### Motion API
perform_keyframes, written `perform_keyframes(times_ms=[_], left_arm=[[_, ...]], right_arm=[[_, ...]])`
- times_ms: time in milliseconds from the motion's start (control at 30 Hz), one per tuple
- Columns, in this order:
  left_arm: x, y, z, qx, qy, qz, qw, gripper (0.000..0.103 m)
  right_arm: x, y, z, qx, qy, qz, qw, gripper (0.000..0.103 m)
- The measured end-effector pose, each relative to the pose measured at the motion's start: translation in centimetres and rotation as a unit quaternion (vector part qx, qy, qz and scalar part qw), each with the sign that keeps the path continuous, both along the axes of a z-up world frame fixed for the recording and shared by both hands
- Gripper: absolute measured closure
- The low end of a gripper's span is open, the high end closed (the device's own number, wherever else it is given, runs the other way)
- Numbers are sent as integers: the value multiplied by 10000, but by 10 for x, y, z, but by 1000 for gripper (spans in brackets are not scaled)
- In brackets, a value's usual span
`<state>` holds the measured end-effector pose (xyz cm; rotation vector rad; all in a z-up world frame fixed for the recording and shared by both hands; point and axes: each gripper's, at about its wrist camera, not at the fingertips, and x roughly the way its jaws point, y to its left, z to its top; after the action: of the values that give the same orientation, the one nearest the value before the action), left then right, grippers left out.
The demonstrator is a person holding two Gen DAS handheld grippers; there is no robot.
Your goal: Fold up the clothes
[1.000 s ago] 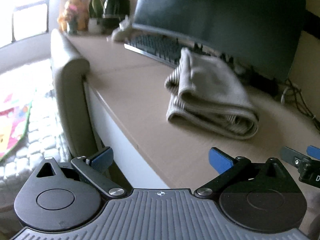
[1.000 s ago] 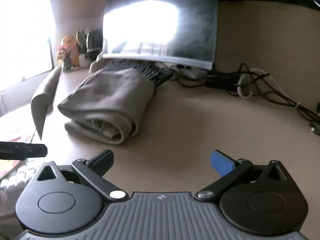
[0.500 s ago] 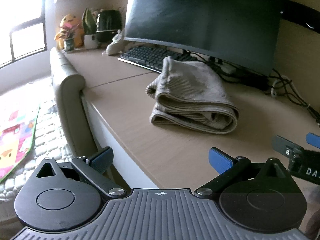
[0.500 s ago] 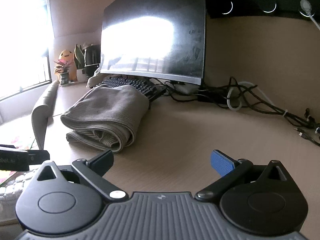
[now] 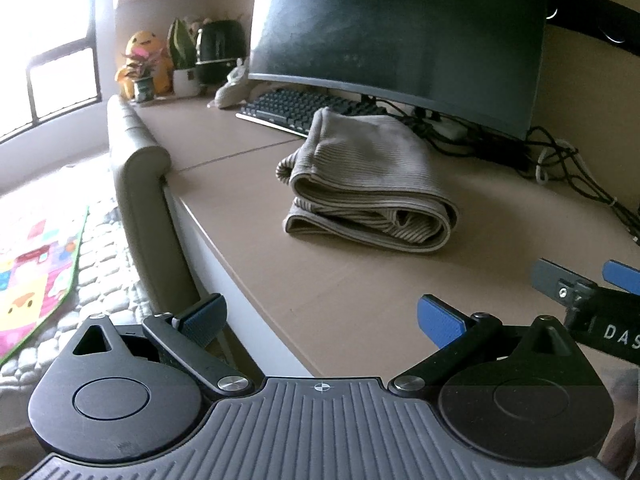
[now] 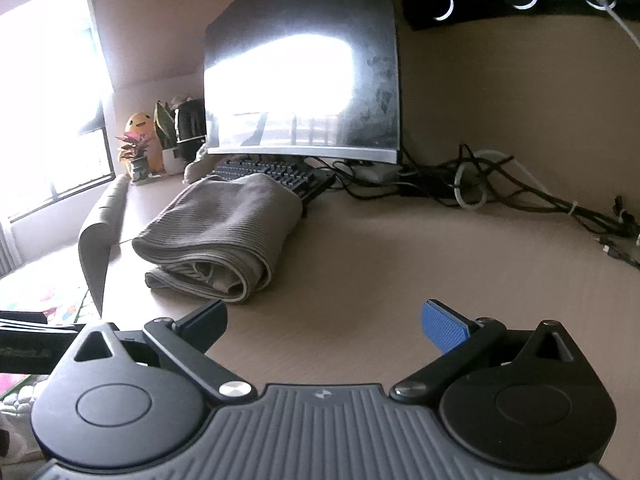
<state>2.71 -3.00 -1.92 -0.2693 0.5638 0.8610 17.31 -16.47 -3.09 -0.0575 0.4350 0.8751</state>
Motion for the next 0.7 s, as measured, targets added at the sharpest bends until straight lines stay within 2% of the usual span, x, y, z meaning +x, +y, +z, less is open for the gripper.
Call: perform_keyframes(times_ms=[133,300,467,700], left_arm=[[-1,1,-4,-110,1,107,9999,0],[-3,1,-12,-294,26,164,9994,0],[-6,-4,-11,-135,54,53,9999,0],[-13,-1,-9,-199,10,102,9997,0]], right_arm=[[-9,3,2,-69,-240,198,9995,0],[-14,4,4,-60,-418,169,9990,0],[-13,1,4,0,-374,85,9993,0],[-13,-1,5,29,-386,53,9992,0]])
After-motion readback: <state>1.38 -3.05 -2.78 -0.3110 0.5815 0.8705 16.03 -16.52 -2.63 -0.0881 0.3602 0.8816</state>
